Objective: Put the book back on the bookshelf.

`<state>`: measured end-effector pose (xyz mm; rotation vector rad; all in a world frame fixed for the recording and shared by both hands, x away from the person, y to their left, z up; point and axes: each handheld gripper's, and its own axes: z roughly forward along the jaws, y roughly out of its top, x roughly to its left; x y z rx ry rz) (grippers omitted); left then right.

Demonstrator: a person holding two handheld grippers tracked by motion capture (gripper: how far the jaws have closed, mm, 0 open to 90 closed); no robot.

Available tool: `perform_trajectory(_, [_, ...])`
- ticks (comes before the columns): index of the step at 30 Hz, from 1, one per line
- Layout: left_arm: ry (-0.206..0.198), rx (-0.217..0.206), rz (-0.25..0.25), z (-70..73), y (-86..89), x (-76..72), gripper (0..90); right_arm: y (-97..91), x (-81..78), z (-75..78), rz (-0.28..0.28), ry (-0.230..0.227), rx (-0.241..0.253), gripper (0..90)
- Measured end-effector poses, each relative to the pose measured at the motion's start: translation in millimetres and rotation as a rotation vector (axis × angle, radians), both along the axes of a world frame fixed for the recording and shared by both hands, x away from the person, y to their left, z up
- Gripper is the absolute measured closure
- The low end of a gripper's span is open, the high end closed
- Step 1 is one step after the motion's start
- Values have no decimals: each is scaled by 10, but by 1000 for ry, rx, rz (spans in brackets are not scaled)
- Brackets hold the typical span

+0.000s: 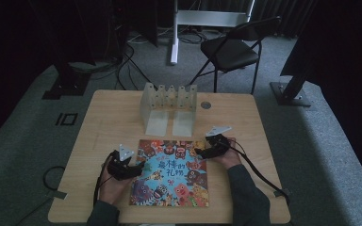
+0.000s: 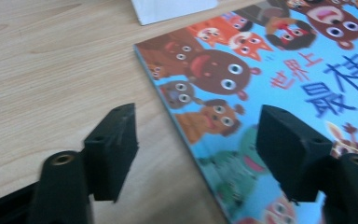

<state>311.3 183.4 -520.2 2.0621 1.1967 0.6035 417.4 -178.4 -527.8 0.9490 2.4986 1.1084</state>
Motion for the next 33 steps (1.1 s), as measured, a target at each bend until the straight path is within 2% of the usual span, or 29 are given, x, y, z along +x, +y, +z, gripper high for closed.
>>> perform_trajectory(4, [6, -3, -61, 5, -114, -121, 184, 21, 69, -70, 4, 32, 15, 198])
perform_trajectory(6, [0, 11, -90, -1, -168, -183, 158, 30, 87, -86, 7, 37, 14, 198])
perform_trajectory(11, [9, 23, -157, -33, -313, -343, 139, 43, 130, -112, 12, 57, 33, 198])
perform_trajectory(13, [8, 43, -185, -48, -376, -416, 122, 51, 143, -128, 17, 60, 37, 199])
perform_trajectory(16, [28, 42, -231, -63, -451, -494, 106, 61, 151, -145, 12, 71, 49, 199])
perform_trajectory(19, [19, 48, -255, -74, -510, -554, 95, 53, 155, -137, 9, 83, 70, 200])
perform_trajectory(20, [17, 48, -280, -77, -549, -596, 95, 46, 158, -125, 9, 88, 78, 206])
perform_trajectory(24, [6, 56, -325, -78, -629, -696, 79, 11, 171, -107, 2, 116, 112, 213])
perform_trajectory(26, [-1, 57, -347, -83, -674, -753, 72, -7, 172, -98, 4, 114, 127, 217])
perform_trajectory(28, [8, 52, -377, -82, -723, -805, 45, -25, 167, -72, 4, 119, 143, 218])
perform_trajectory(33, [-15, 87, -417, -100, -857, -900, 17, -65, 161, 35, 8, 116, 196, 218])
